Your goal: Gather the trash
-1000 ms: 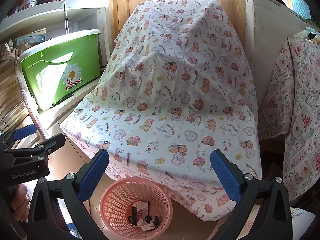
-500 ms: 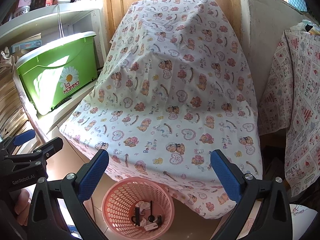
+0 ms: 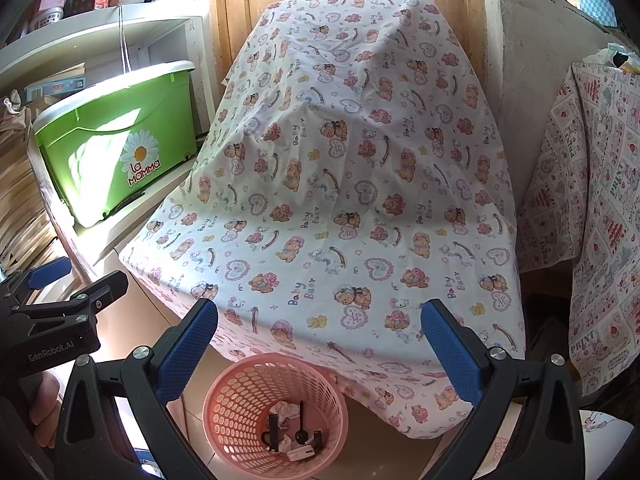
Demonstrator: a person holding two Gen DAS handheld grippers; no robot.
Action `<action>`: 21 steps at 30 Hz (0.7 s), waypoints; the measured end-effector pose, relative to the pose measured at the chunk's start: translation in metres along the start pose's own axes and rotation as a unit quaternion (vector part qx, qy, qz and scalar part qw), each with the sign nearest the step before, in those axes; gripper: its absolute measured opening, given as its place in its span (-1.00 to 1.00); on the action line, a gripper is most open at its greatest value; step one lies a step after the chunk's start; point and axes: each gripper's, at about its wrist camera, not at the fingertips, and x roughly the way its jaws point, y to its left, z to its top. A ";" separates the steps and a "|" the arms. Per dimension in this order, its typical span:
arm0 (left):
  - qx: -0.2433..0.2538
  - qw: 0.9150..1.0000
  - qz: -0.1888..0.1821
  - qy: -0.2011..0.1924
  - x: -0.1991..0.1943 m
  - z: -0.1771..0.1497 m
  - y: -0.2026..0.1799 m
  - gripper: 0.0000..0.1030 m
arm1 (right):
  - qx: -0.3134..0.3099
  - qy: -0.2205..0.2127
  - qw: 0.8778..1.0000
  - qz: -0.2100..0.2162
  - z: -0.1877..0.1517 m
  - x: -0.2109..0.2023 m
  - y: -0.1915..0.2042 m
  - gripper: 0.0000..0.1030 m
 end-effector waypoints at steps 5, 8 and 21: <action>-0.007 1.000 -0.005 0.006 0.001 -0.001 0.001 0.96 | 0.000 0.001 1.000 0.000 0.000 0.000 0.000 0.99; -0.008 1.000 -0.003 0.006 0.002 -0.001 0.002 0.96 | 0.000 0.000 1.000 0.000 0.000 -0.001 0.000 0.99; -0.008 1.000 -0.003 0.008 0.002 -0.001 0.002 0.96 | 0.001 0.001 1.000 0.000 0.000 -0.001 0.000 0.99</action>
